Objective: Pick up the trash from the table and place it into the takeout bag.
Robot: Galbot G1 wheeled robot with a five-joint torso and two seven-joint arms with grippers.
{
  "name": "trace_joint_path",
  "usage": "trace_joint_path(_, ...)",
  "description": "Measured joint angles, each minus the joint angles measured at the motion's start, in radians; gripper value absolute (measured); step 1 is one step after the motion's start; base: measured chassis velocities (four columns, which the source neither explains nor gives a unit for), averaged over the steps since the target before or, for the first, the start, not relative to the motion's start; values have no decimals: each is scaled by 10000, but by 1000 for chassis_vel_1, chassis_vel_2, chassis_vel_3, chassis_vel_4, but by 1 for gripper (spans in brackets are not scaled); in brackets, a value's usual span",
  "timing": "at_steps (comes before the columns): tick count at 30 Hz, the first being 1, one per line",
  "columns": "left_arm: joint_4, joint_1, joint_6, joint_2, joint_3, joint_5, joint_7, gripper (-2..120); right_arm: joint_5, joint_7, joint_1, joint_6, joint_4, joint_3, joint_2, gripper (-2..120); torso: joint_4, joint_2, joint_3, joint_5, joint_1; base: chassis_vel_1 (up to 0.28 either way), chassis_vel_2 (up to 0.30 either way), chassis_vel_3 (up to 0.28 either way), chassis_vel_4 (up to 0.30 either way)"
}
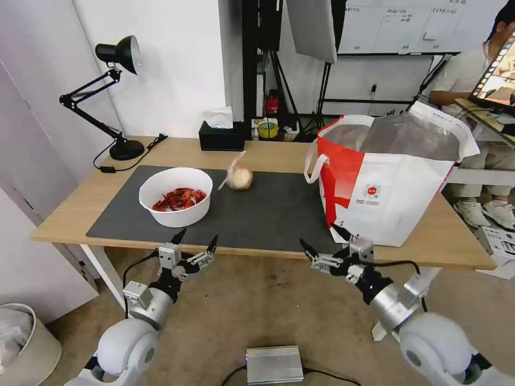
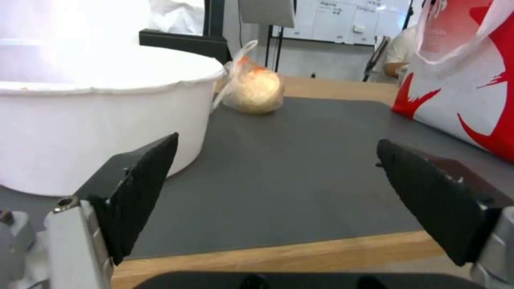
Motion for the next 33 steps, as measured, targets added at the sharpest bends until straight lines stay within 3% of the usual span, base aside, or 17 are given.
trace_joint_path(26,59,126,-227,-12,22,-36,189,100,-341,-276,-57,335,-717,-328,596,100,0,0,1,1,0,0,0,0,0)
trace_joint_path(33,130,17,-227,-12,168,-41,162,100,-92,31,1125,-165,-886,-1088,535,100,-1,-1,0,2,0,0,0,0,0)
